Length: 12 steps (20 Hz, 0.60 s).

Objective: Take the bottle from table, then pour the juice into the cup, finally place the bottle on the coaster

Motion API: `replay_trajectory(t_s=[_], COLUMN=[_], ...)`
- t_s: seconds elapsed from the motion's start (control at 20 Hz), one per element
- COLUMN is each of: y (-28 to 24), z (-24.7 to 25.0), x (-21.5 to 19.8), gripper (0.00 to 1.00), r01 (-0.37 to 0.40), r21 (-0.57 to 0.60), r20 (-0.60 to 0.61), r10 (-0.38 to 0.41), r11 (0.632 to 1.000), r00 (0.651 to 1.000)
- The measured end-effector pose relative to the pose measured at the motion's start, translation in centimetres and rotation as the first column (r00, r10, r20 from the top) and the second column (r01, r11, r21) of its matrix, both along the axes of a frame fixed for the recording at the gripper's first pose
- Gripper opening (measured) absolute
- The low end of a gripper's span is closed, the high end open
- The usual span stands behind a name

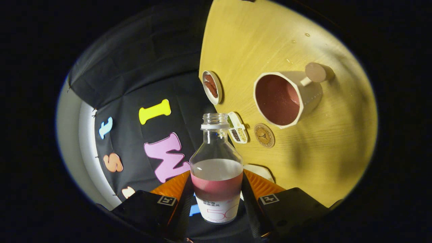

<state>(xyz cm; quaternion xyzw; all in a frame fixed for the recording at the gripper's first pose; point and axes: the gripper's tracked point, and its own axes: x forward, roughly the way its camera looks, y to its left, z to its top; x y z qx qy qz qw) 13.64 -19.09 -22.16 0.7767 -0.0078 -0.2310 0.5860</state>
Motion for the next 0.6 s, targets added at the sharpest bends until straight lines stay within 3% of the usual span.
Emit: replay_trajectory(t_s=[0.15, 0.3, 0.45, 0.6], y=[0.1, 0.0, -0.3, -0.5], z=[-0.4, -0.1, 0.7, 2.3], x=[-0.6, -0.8, -0.2, 0.3], gripper=[0.74, 0.74, 0.74, 0.74], r01=[-0.055, -0.134, -0.224, -0.297], r21=[-0.165, -0.402, -0.637, -0.805], r20=[-0.047, -0.133, -0.239, -0.325], r10=[0.048, 0.087, 0.087, 0.037], r11=[0.985, 0.906, 0.737, 0.513], r00=[0.998, 0.987, 0.967, 0.945])
